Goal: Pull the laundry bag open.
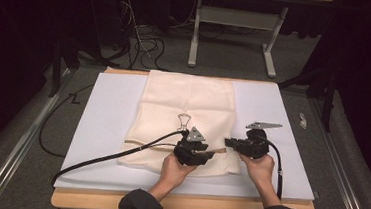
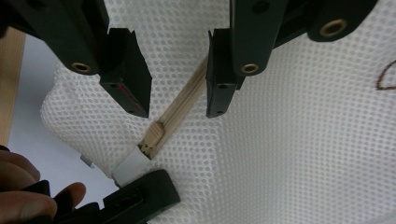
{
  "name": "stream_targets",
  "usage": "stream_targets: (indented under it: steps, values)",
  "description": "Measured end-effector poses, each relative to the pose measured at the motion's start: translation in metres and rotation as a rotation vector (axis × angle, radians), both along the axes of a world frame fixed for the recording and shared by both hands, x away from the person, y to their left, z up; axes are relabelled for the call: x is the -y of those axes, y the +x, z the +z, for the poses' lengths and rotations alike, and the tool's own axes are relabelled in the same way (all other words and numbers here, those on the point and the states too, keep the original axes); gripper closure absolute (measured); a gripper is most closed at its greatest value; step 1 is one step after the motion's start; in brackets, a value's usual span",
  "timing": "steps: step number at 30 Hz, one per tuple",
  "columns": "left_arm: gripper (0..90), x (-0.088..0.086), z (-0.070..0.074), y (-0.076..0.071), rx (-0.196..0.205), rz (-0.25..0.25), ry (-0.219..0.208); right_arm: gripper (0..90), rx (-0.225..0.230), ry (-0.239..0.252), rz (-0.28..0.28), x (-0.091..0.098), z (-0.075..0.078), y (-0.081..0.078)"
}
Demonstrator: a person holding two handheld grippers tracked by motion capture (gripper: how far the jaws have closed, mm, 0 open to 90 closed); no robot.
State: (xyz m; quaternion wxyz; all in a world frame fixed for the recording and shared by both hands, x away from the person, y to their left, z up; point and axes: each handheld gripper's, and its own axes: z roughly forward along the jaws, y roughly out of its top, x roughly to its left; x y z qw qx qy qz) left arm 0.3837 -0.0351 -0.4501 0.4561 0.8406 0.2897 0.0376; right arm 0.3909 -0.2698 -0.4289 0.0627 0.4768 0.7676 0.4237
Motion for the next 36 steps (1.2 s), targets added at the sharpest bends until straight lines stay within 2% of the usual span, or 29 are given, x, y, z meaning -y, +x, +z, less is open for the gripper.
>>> stream_targets:
  steps: [4,10,14,28,36]
  values:
    - [62.5,0.006,-0.003,0.0,-0.005,-0.012,0.014,87.9,-0.002,0.004,-0.001,-0.001,0.0,0.0]
    - [63.1,0.014,-0.002,-0.001,-0.005,-0.016,0.005,88.0,0.007,-0.002,0.006,-0.002,0.001,-0.001]
    - [63.0,0.018,-0.003,-0.001,-0.004,-0.022,0.013,87.9,0.0,-0.001,0.004,-0.003,0.001,-0.001]
    - [63.5,0.023,-0.004,-0.001,-0.01,-0.018,-0.009,88.0,0.003,-0.009,0.018,-0.008,0.004,-0.001]
    - [67.4,0.024,-0.004,0.0,-0.01,-0.028,-0.018,87.9,-0.001,-0.011,0.019,-0.01,0.004,-0.001]
